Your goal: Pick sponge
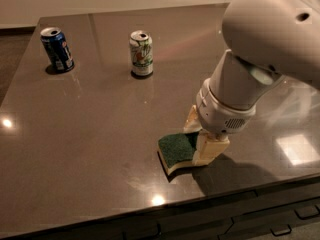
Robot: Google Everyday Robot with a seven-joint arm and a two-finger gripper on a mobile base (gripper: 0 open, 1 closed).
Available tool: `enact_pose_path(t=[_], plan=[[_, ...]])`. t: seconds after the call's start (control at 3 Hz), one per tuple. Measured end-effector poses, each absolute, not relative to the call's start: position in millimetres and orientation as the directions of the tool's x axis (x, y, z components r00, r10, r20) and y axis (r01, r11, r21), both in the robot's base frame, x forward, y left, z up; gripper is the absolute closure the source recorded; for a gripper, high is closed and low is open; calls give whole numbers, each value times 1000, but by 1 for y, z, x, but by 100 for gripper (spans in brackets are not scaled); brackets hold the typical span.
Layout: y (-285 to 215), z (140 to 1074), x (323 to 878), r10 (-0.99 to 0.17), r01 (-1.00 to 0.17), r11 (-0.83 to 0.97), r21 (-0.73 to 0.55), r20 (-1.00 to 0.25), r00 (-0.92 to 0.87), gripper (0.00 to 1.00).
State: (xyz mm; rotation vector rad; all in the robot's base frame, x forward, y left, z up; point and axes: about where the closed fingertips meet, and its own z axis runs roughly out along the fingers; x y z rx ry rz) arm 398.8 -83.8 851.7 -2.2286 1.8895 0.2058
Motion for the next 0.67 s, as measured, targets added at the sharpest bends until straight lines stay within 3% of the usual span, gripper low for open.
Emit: enact_pose_path(t=[0.33, 0.67], plan=[[-75, 874, 401, -949, -988, -148, -48, -274, 156, 100], [-62, 905, 407, -939, -987, -157, -46, -303, 163, 100]])
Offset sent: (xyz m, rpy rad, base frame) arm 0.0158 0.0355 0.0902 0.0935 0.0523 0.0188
